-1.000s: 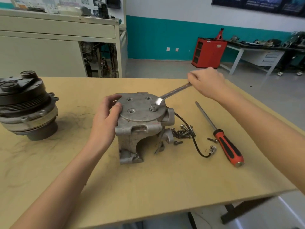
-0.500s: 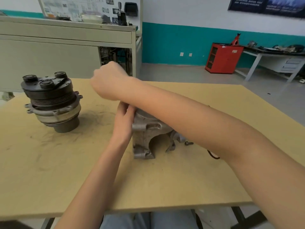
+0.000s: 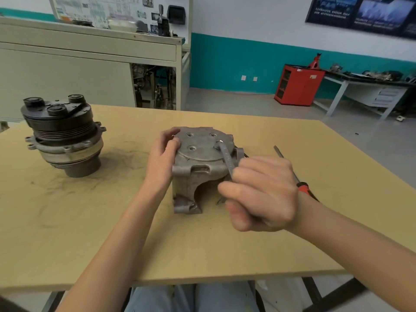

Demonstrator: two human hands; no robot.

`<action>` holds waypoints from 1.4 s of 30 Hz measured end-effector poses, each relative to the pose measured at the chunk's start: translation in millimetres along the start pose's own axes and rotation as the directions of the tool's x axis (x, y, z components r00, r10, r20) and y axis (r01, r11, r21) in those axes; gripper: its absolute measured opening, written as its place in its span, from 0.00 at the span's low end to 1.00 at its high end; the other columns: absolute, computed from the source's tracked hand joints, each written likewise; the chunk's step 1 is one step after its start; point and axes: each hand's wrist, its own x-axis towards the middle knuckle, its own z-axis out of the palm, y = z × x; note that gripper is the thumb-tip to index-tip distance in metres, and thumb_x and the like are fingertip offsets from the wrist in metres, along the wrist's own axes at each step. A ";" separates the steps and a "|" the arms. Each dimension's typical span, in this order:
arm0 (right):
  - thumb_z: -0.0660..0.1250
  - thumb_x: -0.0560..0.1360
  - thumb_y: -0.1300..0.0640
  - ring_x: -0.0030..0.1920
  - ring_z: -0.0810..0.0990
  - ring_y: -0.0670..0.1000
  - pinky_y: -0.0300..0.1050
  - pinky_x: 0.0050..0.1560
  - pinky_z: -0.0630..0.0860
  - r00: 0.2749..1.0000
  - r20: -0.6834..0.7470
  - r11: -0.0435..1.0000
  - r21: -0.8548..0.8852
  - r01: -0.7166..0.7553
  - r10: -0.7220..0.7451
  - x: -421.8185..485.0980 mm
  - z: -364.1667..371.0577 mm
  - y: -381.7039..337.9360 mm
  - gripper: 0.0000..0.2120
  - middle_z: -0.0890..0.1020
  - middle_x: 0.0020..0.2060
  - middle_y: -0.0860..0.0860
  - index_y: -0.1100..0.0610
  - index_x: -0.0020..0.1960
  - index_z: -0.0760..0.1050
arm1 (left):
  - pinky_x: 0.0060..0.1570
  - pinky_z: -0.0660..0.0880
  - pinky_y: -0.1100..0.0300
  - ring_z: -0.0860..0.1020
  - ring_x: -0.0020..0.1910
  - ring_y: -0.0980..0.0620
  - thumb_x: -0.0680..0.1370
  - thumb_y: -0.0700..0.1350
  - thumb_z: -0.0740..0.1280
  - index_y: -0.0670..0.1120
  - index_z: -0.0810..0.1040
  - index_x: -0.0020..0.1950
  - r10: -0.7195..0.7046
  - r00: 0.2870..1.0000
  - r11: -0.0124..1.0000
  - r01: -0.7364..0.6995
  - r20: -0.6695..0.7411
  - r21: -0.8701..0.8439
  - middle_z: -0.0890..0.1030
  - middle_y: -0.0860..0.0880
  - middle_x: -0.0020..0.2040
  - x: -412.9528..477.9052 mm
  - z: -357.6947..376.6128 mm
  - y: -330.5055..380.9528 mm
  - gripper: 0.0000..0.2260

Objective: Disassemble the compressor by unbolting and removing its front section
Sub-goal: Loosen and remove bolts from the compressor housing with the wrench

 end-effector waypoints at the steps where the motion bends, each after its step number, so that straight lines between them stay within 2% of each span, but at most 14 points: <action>1: 0.54 0.77 0.60 0.23 0.63 0.53 0.41 0.26 0.58 0.999 0.014 0.999 0.019 -0.032 0.032 -3.3 -3.4 1.5 0.24 0.67 0.23 0.55 0.65 0.27 0.76 | 0.58 0.73 0.56 0.75 0.61 0.48 0.78 0.46 0.59 0.46 0.74 0.65 -0.002 1.000 1.000 0.002 -0.004 0.007 0.77 0.46 0.62 0.0 0.4 0.2 0.16; 8: 0.51 0.80 0.57 0.25 0.64 0.52 0.40 0.28 0.58 0.982 -0.101 0.986 0.058 -0.154 0.159 -26.3 -9.4 8.2 0.15 0.68 0.23 0.55 0.61 0.40 0.71 | 0.64 0.72 0.45 0.75 0.63 0.46 0.82 0.42 0.58 0.48 0.74 0.65 -0.033 0.999 0.999 0.033 -0.033 0.010 0.76 0.46 0.63 1.4 1.3 -0.9 0.12; 12: 0.52 0.81 0.54 0.28 0.67 0.46 0.35 0.31 0.62 0.879 -0.237 0.910 0.151 -0.387 0.413 -49.8 -14.7 16.0 0.15 0.69 0.28 0.52 0.60 0.42 0.71 | 0.63 0.73 0.46 0.76 0.62 0.45 0.82 0.43 0.59 0.48 0.74 0.65 -0.035 0.998 0.999 0.036 -0.045 0.011 0.77 0.45 0.62 1.5 0.8 -0.2 0.13; 13: 0.52 0.79 0.54 0.29 0.70 0.43 0.33 0.31 0.64 0.812 -0.285 0.861 0.175 -0.478 0.509 -57.8 -18.8 20.4 0.13 0.71 0.30 0.49 0.57 0.42 0.72 | 0.61 0.73 0.47 0.76 0.61 0.45 0.82 0.43 0.59 0.48 0.74 0.65 -0.037 0.998 0.999 0.037 -0.049 0.008 0.77 0.45 0.61 1.4 1.0 -0.2 0.13; 15: 0.52 0.73 0.55 0.32 0.71 0.40 0.34 0.31 0.65 0.558 -0.364 0.660 0.290 -0.693 0.745 -71.0 -27.5 34.9 0.14 0.75 0.31 0.44 0.45 0.38 0.74 | 0.60 0.74 0.49 0.76 0.61 0.47 0.82 0.42 0.59 0.48 0.74 0.65 -0.031 0.998 0.999 0.031 -0.053 0.011 0.77 0.47 0.60 1.0 1.2 0.2 0.13; 18: 0.52 0.72 0.51 0.29 0.66 0.45 0.39 0.29 0.61 0.212 -0.237 0.287 0.348 -0.893 0.948 -80.4 -31.0 76.5 0.14 0.72 0.25 0.43 0.46 0.31 0.73 | 0.58 0.75 0.52 0.76 0.60 0.48 0.82 0.42 0.59 0.48 0.74 0.65 -0.020 0.998 1.000 0.021 -0.057 0.013 0.77 0.49 0.59 0.6 1.4 0.9 0.13; 21: 0.54 0.75 0.55 0.25 0.63 0.45 0.41 0.27 0.57 0.047 -0.054 0.060 0.267 -0.962 0.997 -74.4 -11.6 132.6 0.15 0.68 0.23 0.46 0.52 0.31 0.71 | 0.63 0.73 0.47 0.75 0.62 0.47 0.82 0.42 0.59 0.48 0.74 0.65 -0.022 0.998 0.999 0.024 -0.060 0.027 0.77 0.47 0.61 0.3 1.0 0.6 0.13; 23: 0.51 0.78 0.56 0.25 0.62 0.46 0.41 0.27 0.57 0.019 0.096 0.005 0.152 -0.988 0.995 -62.2 13.3 163.1 0.18 0.67 0.24 0.48 0.54 0.32 0.71 | 0.63 0.72 0.45 0.75 0.62 0.48 0.82 0.43 0.59 0.48 0.74 0.65 -0.027 0.998 0.999 0.029 -0.061 0.031 0.77 0.47 0.61 0.1 0.5 1.0 0.13; 27: 0.48 0.80 0.53 0.28 0.63 0.48 0.41 0.27 0.59 0.045 0.366 0.078 -0.076 -0.994 0.929 -18.8 74.9 190.3 0.20 0.69 0.27 0.50 0.55 0.33 0.70 | 0.64 0.72 0.45 0.75 0.63 0.49 0.82 0.42 0.59 0.49 0.75 0.64 -0.014 0.998 0.999 0.016 -0.063 0.030 0.77 0.49 0.61 -0.5 -0.6 0.7 0.12; 31: 0.48 0.82 0.52 0.38 0.73 0.51 0.43 0.34 0.66 0.230 0.604 0.446 -0.234 -0.864 0.763 48.7 132.7 165.8 0.21 0.77 0.39 0.56 0.57 0.37 0.71 | 0.66 0.70 0.45 0.74 0.64 0.49 0.82 0.42 0.59 0.47 0.74 0.65 0.004 0.998 0.998 0.000 -0.062 0.062 0.76 0.48 0.63 1.5 0.2 0.7 0.13; 34: 0.52 0.81 0.52 0.40 0.76 0.52 0.43 0.40 0.68 0.373 0.705 0.675 -0.203 -0.709 0.604 93.0 151.3 114.0 0.18 0.77 0.37 0.52 0.57 0.39 0.75 | 0.64 0.71 0.52 0.75 0.62 0.50 0.81 0.41 0.60 0.48 0.75 0.60 0.020 0.998 0.996 -0.016 -0.056 0.083 0.78 0.49 0.59 0.3 -1.3 -0.1 0.10; 37: 0.52 0.81 0.51 0.33 0.72 0.51 0.45 0.36 0.65 0.528 0.706 0.808 -0.107 -0.579 0.472 105.4 135.0 42.0 0.20 0.70 0.28 0.45 0.52 0.31 0.67 | 0.49 0.72 0.65 0.75 0.50 0.53 0.78 0.46 0.60 0.49 0.74 0.50 0.011 0.993 0.989 0.007 -0.121 0.150 0.76 0.52 0.46 2.5 3.8 3.2 0.05; 40: 0.60 0.79 0.47 0.33 0.66 0.53 0.47 0.36 0.64 0.719 0.562 0.846 0.064 -0.530 0.408 77.5 91.5 -11.9 0.18 0.63 0.25 0.44 0.53 0.33 0.65 | 0.43 0.64 0.54 0.70 0.41 0.50 0.80 0.45 0.64 0.42 0.77 0.52 0.009 0.908 0.957 0.113 -0.418 0.267 0.72 0.50 0.38 5.9 9.8 0.7 0.07; 42: 0.65 0.76 0.50 0.34 0.61 0.51 0.46 0.37 0.66 0.856 0.364 0.869 0.195 -0.455 0.367 46.7 54.8 -29.9 0.18 0.62 0.24 0.49 0.56 0.32 0.66 | 0.46 0.68 0.59 0.74 0.44 0.49 0.77 0.46 0.63 0.47 0.77 0.57 0.042 0.977 0.995 -0.022 -0.207 0.096 0.78 0.49 0.43 -1.9 9.0 -0.6 0.10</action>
